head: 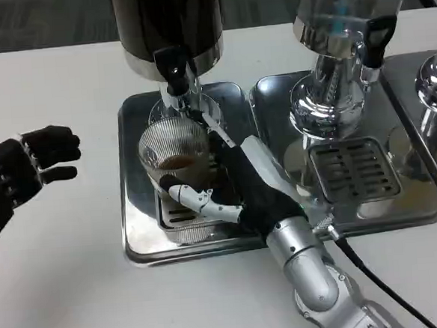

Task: Grasp the cup under the faucet to collect the drink, then remove the cup.

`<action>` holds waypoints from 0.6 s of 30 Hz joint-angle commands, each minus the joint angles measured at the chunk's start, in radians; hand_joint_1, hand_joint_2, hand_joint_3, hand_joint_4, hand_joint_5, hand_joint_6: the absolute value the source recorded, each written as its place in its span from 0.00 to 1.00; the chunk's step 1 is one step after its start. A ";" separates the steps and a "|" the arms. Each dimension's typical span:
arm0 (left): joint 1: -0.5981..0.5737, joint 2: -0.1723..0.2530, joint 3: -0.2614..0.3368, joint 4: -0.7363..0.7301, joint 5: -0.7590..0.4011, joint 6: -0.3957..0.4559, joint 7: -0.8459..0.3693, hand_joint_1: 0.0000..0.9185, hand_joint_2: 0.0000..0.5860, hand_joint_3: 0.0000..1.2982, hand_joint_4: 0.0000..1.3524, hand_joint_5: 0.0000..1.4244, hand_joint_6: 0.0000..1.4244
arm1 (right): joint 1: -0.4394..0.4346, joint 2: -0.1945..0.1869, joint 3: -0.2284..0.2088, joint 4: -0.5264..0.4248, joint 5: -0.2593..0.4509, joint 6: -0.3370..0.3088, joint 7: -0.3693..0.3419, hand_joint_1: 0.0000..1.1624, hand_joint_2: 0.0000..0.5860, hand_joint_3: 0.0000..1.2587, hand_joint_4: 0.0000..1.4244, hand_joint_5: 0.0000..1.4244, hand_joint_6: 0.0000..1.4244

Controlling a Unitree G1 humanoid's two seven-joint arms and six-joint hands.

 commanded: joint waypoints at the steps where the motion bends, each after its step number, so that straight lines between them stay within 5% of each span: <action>1: 0.007 0.017 -0.001 0.006 0.009 0.007 0.005 0.00 0.25 0.31 0.22 0.18 0.22 | -0.010 0.010 0.003 0.006 -0.006 0.003 -0.010 0.49 0.37 0.05 0.09 0.15 0.16; 18: -0.028 -0.003 -0.055 0.003 0.027 0.003 -0.009 0.00 0.27 0.30 0.21 0.18 0.22 | 0.004 0.025 0.015 -0.017 -0.066 0.075 -0.100 0.53 0.36 0.15 0.23 0.28 0.30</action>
